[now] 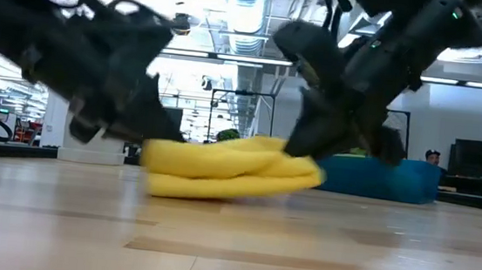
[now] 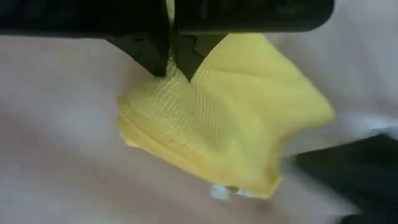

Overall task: Fold microfiber towels
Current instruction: Put the folded yellow microfiber towel into the blue bin

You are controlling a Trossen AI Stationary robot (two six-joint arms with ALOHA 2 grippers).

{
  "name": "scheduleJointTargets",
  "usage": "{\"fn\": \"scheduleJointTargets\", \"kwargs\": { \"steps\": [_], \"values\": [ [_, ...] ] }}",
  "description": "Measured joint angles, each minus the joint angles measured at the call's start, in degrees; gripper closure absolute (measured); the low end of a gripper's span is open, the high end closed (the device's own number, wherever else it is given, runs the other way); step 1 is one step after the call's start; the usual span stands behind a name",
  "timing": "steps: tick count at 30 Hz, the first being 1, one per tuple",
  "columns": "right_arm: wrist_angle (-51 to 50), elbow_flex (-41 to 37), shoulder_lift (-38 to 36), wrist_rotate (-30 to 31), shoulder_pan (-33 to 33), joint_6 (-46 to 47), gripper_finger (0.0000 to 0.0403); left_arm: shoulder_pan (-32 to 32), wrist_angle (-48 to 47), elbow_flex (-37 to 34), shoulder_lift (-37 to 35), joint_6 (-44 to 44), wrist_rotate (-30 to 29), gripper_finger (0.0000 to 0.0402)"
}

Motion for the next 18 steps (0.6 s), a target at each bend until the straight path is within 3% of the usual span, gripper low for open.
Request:
{"fn": "scheduleJointTargets", "kwargs": {
  "steps": [7, 12, 18],
  "values": [
    [-14.6, -0.2, -11.3, 2.1, -11.4, -12.7, 0.0387, 0.0, -2.6, 0.0, -7.3, 6.4, -1.9, 0.0402],
    [-16.0, 0.0, -19.7, 2.8, -24.1, -23.2, 0.0387, 0.0, -3.2, 0.0, -8.9, 8.3, -3.9, 0.0401],
    [-18.8, -1.6, -29.7, 4.5, -36.9, -28.2, 0.0387, 0.0, -6.4, 0.0, -8.9, 6.6, -4.2, 0.0402]
  ]
}}
